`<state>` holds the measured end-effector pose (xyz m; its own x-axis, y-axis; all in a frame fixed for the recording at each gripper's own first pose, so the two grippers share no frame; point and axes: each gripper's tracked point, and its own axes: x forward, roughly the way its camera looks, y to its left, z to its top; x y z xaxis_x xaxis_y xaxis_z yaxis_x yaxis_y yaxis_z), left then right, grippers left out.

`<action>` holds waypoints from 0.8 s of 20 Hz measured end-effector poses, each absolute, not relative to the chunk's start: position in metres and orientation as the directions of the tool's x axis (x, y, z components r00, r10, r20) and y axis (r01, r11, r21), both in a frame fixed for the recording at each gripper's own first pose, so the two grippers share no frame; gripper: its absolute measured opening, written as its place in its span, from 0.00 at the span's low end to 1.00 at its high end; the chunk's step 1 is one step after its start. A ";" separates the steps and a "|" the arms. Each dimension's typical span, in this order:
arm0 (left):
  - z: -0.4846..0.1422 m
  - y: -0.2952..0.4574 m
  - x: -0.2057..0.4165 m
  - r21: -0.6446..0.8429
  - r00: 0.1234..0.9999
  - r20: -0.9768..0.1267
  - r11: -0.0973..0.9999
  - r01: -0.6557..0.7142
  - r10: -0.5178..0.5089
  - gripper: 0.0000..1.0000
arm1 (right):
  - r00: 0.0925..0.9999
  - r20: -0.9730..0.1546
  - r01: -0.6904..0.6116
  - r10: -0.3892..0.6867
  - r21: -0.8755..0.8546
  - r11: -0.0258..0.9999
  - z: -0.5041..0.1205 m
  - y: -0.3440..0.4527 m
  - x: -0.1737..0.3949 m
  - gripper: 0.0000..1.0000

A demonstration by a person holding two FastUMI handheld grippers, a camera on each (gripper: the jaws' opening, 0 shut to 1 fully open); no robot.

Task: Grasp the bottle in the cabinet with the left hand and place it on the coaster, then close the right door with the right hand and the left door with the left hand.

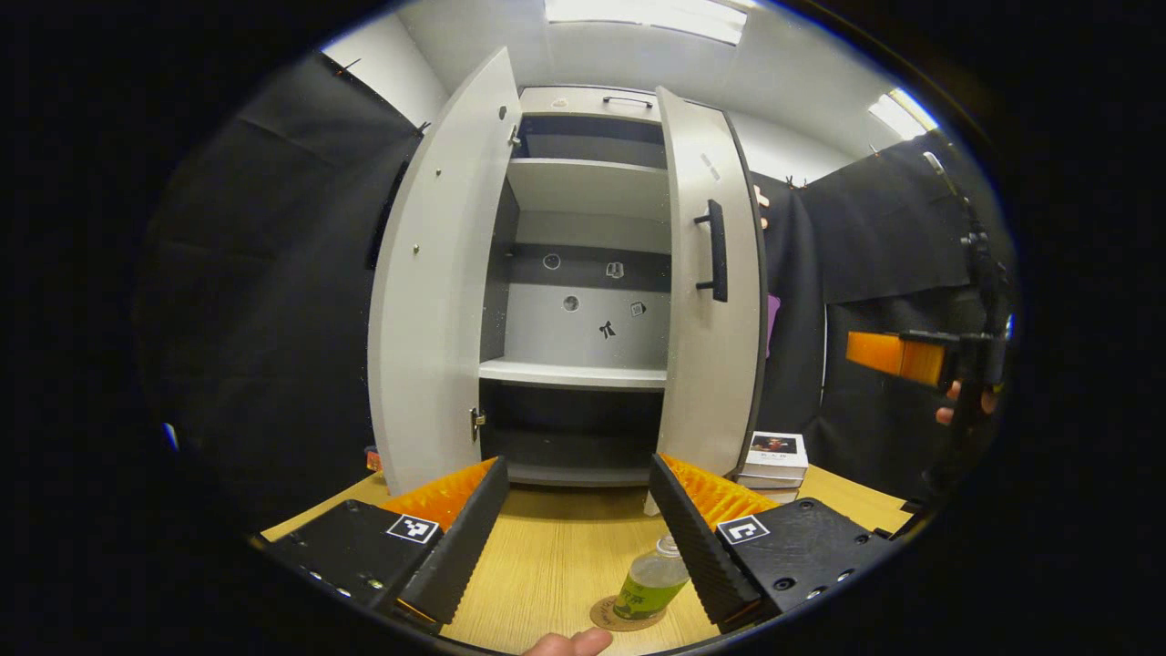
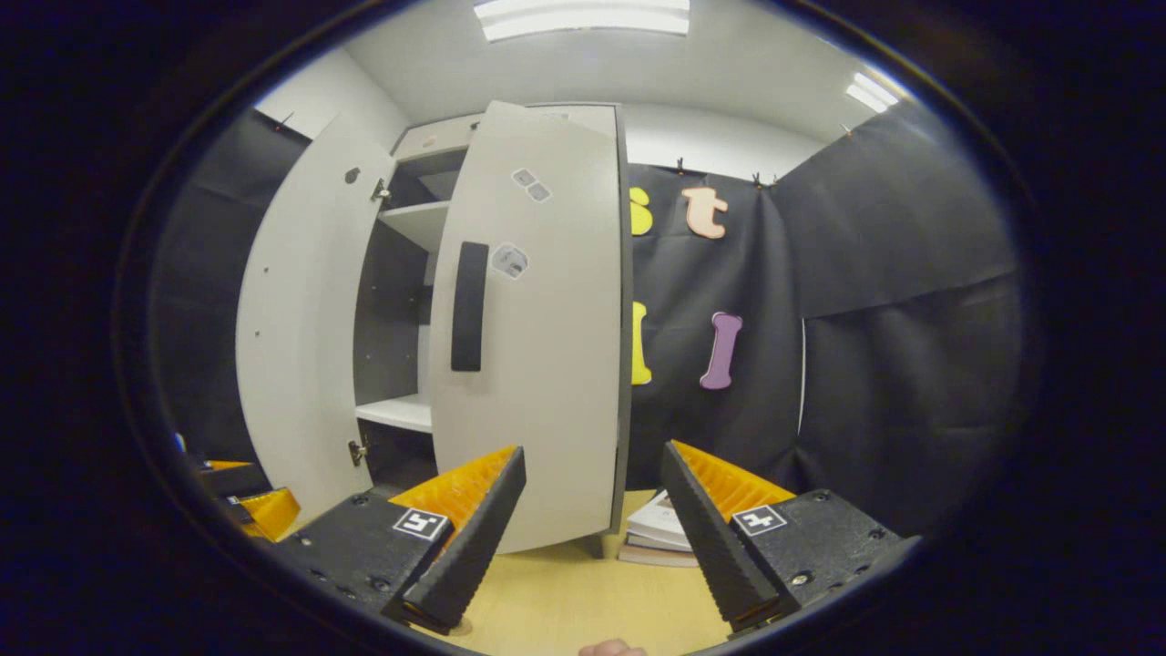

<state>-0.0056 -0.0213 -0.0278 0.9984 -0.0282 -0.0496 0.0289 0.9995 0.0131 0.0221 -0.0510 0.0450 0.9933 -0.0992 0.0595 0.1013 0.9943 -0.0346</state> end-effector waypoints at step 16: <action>0.077 0.126 -0.004 -0.144 0.972 0.110 0.970 -0.193 0.210 0.95 | 0.988 -0.002 0.155 -0.155 -0.048 0.987 0.004 -0.058 -0.015 0.99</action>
